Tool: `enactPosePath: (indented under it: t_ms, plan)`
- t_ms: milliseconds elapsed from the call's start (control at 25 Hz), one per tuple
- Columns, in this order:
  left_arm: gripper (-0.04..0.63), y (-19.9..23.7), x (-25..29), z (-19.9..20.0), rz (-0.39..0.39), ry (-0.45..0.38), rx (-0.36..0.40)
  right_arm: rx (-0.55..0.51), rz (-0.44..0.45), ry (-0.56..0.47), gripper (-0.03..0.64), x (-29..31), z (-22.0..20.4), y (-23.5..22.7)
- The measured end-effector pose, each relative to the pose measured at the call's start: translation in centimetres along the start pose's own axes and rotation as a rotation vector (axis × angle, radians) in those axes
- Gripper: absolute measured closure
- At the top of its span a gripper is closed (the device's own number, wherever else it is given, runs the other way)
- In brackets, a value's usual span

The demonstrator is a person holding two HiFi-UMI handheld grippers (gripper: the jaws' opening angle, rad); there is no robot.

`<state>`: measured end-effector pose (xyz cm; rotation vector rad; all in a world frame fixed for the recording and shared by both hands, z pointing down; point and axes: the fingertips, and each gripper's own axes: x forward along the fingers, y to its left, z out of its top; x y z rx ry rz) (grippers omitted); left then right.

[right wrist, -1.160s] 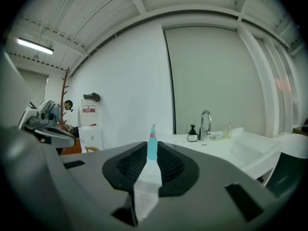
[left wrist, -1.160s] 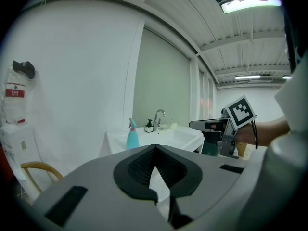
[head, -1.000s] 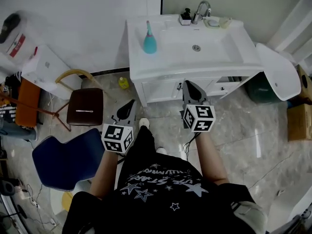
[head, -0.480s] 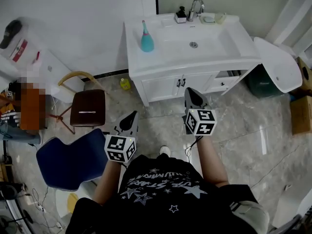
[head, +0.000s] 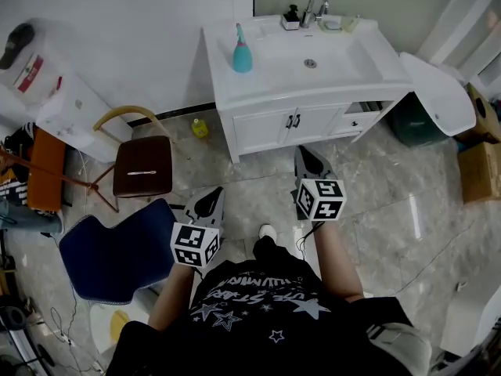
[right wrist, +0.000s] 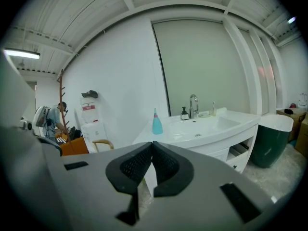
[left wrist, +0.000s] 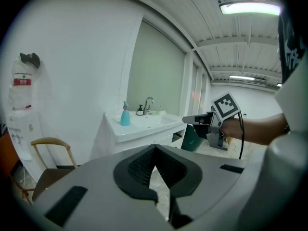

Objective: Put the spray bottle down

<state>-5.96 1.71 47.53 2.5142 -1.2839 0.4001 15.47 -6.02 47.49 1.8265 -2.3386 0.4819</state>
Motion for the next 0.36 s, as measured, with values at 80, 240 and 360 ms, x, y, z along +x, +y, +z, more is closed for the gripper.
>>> enactPosePath:
  t_ms: [80, 240, 360]
  plan:
    - [0.58, 0.5, -1.7, -0.7, 0.004, -0.004, -0.012, -0.007, -0.002, 0.0, 0.604, -1.2, -0.5, 1.6]
    - [0.58, 0.8, -5.0, -1.8, -0.015, -0.013, 0.0, -0.022, -0.004, -0.006, 0.604, -3.6, -1.1, 4.9]
    - [0.58, 1.0, -7.7, -2.6, -0.027, -0.019, 0.012, -0.034, -0.005, -0.009, 0.604, -5.5, -1.7, 7.5]
